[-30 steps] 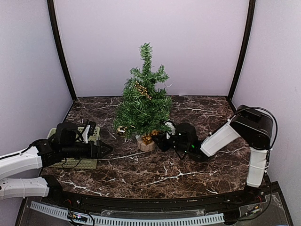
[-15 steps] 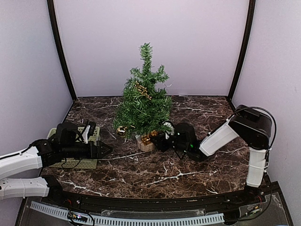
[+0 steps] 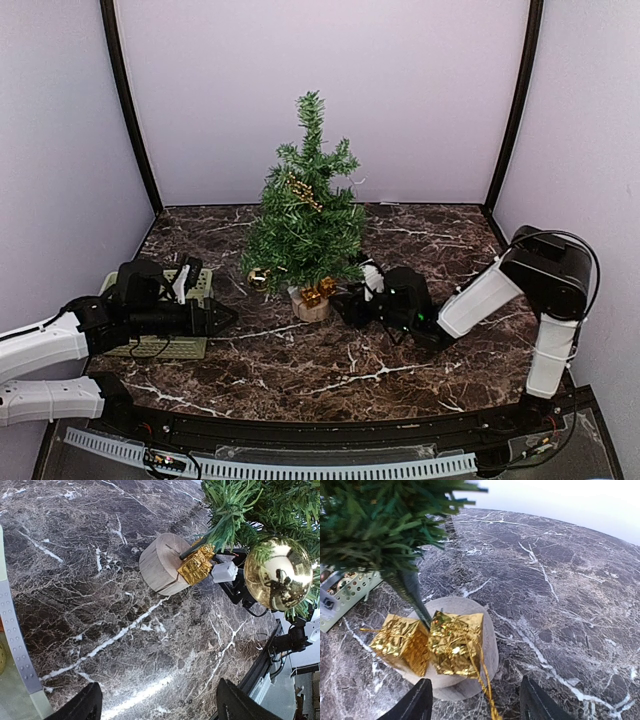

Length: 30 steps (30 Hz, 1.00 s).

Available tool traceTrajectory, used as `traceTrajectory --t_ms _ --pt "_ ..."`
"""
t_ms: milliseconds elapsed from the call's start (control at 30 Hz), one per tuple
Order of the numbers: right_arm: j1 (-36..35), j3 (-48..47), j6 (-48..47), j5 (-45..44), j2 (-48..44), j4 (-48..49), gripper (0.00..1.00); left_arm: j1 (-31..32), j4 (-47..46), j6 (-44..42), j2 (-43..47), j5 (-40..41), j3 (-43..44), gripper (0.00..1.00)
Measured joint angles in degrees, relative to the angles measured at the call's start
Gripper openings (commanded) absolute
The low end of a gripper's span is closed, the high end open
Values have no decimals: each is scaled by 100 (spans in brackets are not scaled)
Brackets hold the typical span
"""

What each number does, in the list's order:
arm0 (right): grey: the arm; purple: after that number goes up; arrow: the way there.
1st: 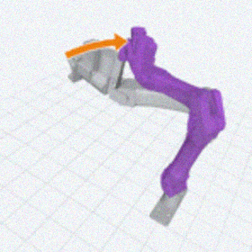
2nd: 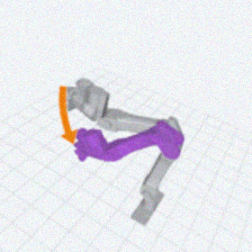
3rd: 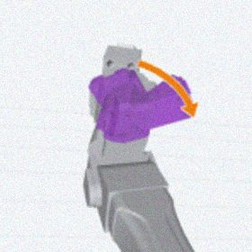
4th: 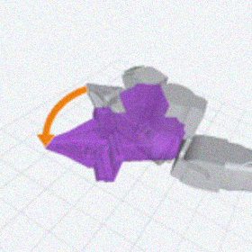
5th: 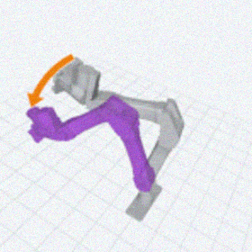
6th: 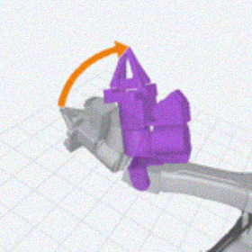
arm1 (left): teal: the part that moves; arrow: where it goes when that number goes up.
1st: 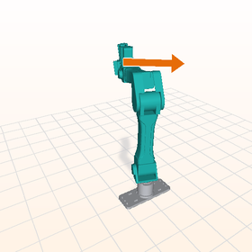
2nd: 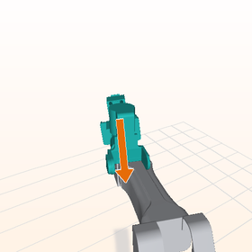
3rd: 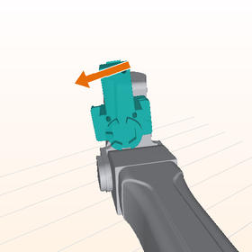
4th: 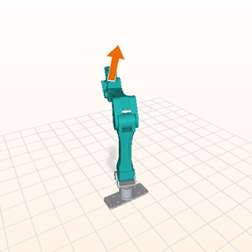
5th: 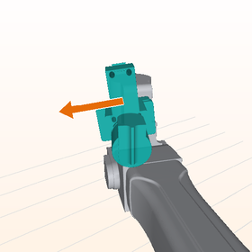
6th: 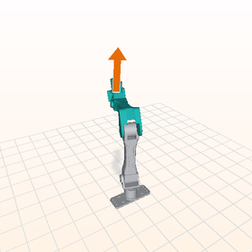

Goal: Decorate the small christmas tree

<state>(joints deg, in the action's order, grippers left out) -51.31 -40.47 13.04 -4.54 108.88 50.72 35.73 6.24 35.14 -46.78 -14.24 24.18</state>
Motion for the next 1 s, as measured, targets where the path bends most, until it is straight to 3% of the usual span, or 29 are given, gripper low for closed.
traceTrajectory --t_ms 467,1000 --pt "2 1519 584 160 -1884 -256 73 -291 1088 42 444 872 472 89" --pt "704 1106 870 -1073 -4229 -3224 81 -3674 1484 -516 -293 317 914 73"
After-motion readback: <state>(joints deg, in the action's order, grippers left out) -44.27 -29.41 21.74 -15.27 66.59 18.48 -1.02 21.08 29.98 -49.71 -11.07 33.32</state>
